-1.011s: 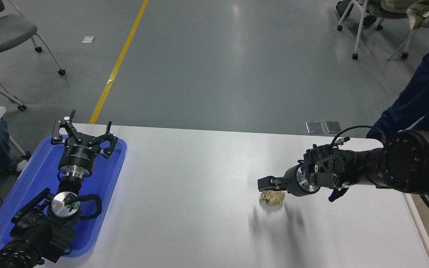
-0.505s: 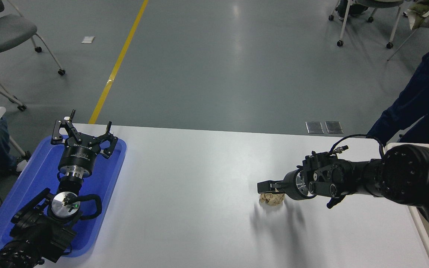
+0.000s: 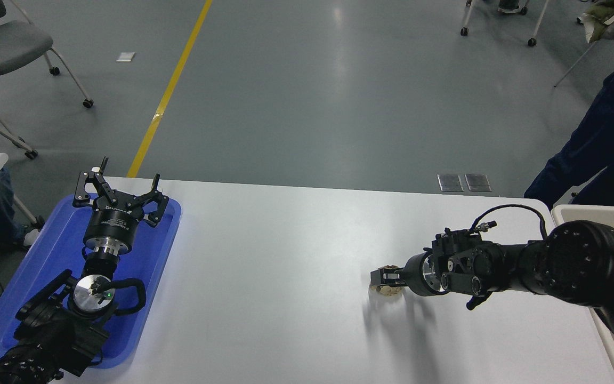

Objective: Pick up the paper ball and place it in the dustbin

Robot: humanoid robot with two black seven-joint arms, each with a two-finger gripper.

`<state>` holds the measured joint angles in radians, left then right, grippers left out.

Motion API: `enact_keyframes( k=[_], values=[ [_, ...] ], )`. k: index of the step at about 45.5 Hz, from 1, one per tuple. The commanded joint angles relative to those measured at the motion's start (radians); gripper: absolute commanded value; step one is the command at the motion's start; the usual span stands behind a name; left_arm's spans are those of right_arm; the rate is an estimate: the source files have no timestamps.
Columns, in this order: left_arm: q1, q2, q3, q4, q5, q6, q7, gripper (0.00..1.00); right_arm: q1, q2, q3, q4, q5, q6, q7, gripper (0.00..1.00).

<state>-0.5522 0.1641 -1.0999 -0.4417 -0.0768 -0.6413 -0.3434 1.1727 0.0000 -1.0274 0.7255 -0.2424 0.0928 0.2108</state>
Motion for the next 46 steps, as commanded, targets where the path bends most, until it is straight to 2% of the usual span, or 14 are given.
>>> enact_keyframes(
  k=[1,7,12,25,31,36,46],
  values=[
    [0.000,0.000,0.000,0.000,0.000,0.000,0.000,1.00,-0.005,0.000,0.010,-0.001,-0.020,-0.012,0.002,0.02],
    [0.000,0.000,0.000,0.000,0.000,0.000,0.000,1.00,0.025,0.000,0.009,0.003,-0.021,-0.001,0.010,0.00],
    [0.000,0.000,0.000,0.000,0.000,0.000,0.000,1.00,0.076,0.000,-0.007,0.031,-0.020,0.011,0.041,0.00],
    [0.000,0.000,0.000,0.000,0.000,0.000,0.000,1.00,0.344,0.000,-0.065,0.278,-0.023,0.126,0.076,0.00],
    [0.000,0.000,0.000,0.000,0.000,0.000,0.000,1.00,0.497,0.000,-0.068,0.408,-0.021,0.197,0.076,0.00],
    [0.000,0.002,0.000,-0.002,0.000,0.000,0.000,1.00,0.614,-0.066,-0.068,0.474,-0.021,0.251,0.076,0.00],
    [0.000,0.003,0.000,0.000,0.000,0.000,0.000,1.00,0.834,-0.121,-0.097,0.542,-0.017,0.406,0.076,0.00]
  ],
)
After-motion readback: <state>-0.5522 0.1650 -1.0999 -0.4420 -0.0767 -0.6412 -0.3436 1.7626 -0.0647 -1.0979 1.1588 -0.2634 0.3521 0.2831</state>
